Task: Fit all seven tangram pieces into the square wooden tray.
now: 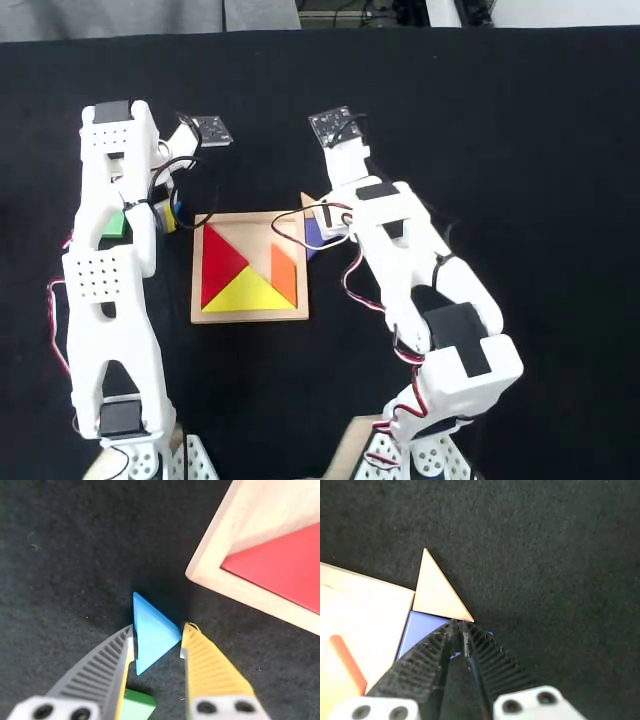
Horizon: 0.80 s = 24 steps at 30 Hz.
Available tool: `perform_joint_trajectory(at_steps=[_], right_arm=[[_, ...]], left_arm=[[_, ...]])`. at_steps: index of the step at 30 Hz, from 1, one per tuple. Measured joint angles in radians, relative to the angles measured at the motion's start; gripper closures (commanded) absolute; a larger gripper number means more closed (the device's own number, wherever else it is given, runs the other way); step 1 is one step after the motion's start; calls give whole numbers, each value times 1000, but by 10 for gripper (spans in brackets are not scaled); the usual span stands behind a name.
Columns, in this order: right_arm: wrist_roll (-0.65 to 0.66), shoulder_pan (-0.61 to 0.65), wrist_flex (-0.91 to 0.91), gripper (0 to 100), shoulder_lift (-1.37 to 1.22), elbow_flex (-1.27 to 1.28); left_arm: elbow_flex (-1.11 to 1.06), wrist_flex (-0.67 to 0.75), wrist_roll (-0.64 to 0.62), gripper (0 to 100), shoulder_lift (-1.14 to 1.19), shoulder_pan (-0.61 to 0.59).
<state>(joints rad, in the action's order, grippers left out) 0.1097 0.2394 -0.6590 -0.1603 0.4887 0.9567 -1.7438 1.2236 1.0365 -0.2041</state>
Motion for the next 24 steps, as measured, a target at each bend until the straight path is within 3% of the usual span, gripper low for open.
perform_joint_trajectory(at_steps=[6,11,19,24], right_arm=[[0,0,0,986,0,0],[0,-28,0,986,0,0],[-3,-143,5,986,0,-32],[-92,-206,5,986,0,-55]], left_arm=[[64,-3,-84,924,-9,0],[41,-3,-100,926,-169,74],[-394,0,57,927,-476,276],[-555,129,71,927,-509,325]])
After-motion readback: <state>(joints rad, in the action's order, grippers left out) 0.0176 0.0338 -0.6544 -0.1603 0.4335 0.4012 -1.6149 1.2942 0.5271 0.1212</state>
